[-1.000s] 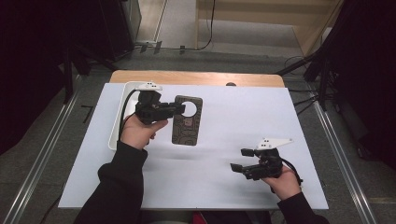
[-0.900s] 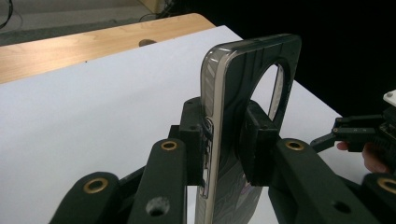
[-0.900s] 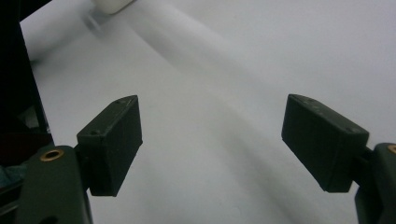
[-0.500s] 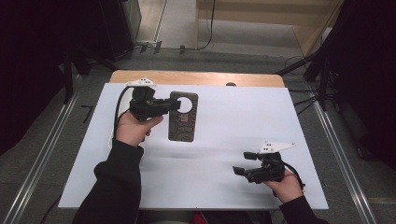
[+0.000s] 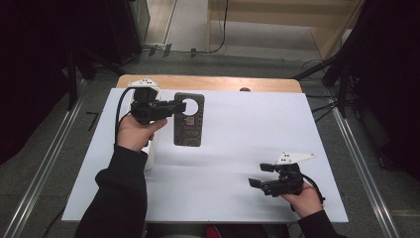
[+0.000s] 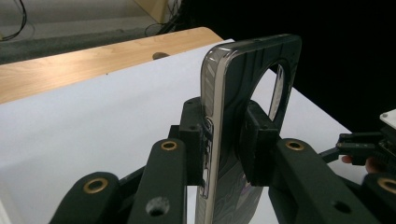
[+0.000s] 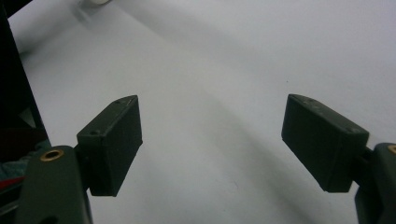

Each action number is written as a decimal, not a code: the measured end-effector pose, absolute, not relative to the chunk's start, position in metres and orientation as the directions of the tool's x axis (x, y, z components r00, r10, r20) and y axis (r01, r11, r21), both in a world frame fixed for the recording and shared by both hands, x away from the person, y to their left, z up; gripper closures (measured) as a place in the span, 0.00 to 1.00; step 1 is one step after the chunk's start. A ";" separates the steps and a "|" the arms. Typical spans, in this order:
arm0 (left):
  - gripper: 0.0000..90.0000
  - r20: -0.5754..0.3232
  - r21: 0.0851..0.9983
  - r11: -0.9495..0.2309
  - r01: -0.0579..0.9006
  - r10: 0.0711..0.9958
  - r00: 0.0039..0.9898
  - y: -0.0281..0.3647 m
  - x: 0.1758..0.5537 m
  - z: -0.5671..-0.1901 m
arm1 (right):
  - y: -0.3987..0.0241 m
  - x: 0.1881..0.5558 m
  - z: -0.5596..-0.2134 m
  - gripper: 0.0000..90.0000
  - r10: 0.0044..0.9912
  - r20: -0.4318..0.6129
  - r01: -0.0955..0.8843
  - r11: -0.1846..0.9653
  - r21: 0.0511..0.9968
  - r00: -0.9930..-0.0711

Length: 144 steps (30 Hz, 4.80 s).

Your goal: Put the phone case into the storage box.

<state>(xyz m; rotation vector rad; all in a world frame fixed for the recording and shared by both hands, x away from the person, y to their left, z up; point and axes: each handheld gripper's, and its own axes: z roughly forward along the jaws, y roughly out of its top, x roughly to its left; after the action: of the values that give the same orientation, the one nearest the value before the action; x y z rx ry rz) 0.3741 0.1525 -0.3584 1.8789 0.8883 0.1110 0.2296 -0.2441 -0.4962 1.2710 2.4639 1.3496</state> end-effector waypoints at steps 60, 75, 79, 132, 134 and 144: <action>0.81 -0.298 0.844 -0.124 0.521 0.700 0.649 0.219 0.395 -0.327 | -0.244 0.233 -0.490 0.21 0.692 0.306 0.634 0.280 0.721 -0.654; 0.81 -0.268 0.849 -0.140 0.510 0.716 0.644 0.225 0.412 -0.315 | -0.244 0.236 -0.482 0.21 0.682 0.293 0.617 0.292 0.730 -0.670; 0.81 -0.275 0.856 -0.117 0.504 0.723 0.633 0.230 0.418 -0.311 | -0.244 0.235 -0.482 0.21 0.683 0.285 0.609 0.293 0.737 -0.673; 0.81 -0.232 0.860 -0.094 0.502 0.804 0.547 0.279 0.483 -0.324 | -0.246 0.232 -0.481 0.21 0.679 0.288 0.601 0.281 0.748 -0.676; 0.81 -0.225 0.867 -0.092 0.490 0.806 0.548 0.280 0.484 -0.325 | -0.247 0.232 -0.481 0.21 0.679 0.285 0.599 0.281 0.750 -0.676; 0.81 -0.225 0.866 -0.085 0.493 0.815 0.534 0.285 0.493 -0.333 | -0.248 0.233 -0.481 0.21 0.681 0.290 0.601 0.274 0.751 -0.672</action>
<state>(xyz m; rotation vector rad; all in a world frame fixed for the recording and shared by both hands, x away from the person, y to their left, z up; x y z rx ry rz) 0.4926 0.2845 -0.3326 1.7379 1.1001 0.3883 0.2326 -0.2478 -0.4813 1.2290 2.4350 1.3700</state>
